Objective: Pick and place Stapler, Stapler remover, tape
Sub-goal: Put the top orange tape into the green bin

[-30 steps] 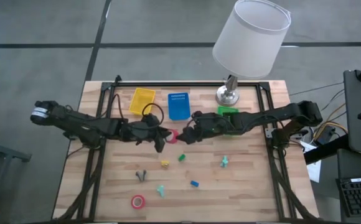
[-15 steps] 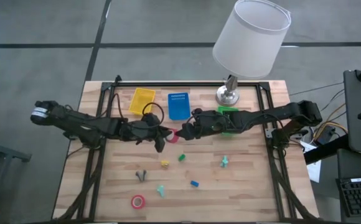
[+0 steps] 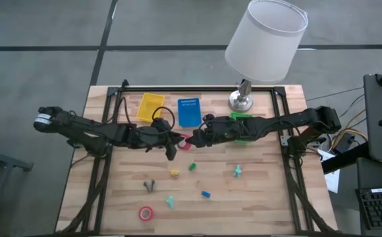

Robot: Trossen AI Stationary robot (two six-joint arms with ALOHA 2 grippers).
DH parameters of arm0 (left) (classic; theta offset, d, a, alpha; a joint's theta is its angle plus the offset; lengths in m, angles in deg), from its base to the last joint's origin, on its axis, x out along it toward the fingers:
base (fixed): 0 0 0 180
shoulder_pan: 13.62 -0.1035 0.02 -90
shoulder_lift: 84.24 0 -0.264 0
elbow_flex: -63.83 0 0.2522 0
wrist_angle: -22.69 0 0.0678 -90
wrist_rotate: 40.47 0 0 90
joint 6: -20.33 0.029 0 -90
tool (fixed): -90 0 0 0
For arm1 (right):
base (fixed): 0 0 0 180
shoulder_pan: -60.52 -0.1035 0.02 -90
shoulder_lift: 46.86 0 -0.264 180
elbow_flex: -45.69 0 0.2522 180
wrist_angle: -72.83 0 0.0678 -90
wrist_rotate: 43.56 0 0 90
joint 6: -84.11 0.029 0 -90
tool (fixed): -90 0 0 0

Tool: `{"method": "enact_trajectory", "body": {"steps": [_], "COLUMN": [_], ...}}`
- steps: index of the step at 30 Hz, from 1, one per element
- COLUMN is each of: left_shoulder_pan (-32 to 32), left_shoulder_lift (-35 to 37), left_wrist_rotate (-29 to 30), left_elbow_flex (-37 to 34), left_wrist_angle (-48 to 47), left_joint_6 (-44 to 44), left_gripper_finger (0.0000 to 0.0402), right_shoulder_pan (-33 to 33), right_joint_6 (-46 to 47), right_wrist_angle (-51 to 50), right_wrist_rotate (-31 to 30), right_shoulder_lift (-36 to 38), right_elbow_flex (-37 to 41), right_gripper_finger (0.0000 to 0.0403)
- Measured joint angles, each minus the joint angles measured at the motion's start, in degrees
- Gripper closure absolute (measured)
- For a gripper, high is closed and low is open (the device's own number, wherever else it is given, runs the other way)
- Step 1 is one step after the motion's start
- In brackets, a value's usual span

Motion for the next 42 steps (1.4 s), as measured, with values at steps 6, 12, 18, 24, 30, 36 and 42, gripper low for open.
{"method": "enact_trajectory", "body": {"steps": [6, 12, 18, 24, 30, 36, 42], "left_shoulder_pan": [0.00, 0.01, 0.04, 0.06, 0.07, 0.07, 0.10], "left_shoulder_lift": [-0.02, 0.01, 2.79, 7.95, 11.37, 11.41, 11.04], "left_wrist_rotate": [0.00, -0.23, -0.68, -0.71, -0.69, -0.70, -2.52], "left_elbow_flex": [0.20, 0.27, 0.31, 0.29, 0.17, 0.07, -0.01], "left_wrist_angle": [0.14, 0.66, 1.03, 0.33, -1.87, -2.10, -5.09], "left_joint_6": [0.72, -0.70, -2.01, -0.93, -0.96, -1.75, -4.88], "left_gripper_finger": [0.0340, 0.0284, 0.0216, 0.0190, 0.0191, 0.0191, 0.0191], "right_shoulder_pan": [0.09, 0.22, 0.83, 1.42, 4.02, 11.28, 19.62], "right_joint_6": [-2.08, -5.68, -7.90, -12.94, -21.18, -37.78, -49.51], "right_wrist_angle": [0.30, -0.70, -6.74, -22.58, -44.35, -55.12, -61.85], "right_wrist_rotate": [0.41, 0.55, 3.94, 4.91, -0.44, -2.06, -4.94], "right_shoulder_lift": [0.02, 0.02, 0.54, 4.83, 10.63, 13.14, 11.27], "right_elbow_flex": [-0.02, 0.00, -0.22, -0.33, -0.33, -0.33, -0.33], "right_gripper_finger": [0.0279, 0.0314, 0.0301, 0.0300, 0.0300, 0.0299, 0.0299]}}
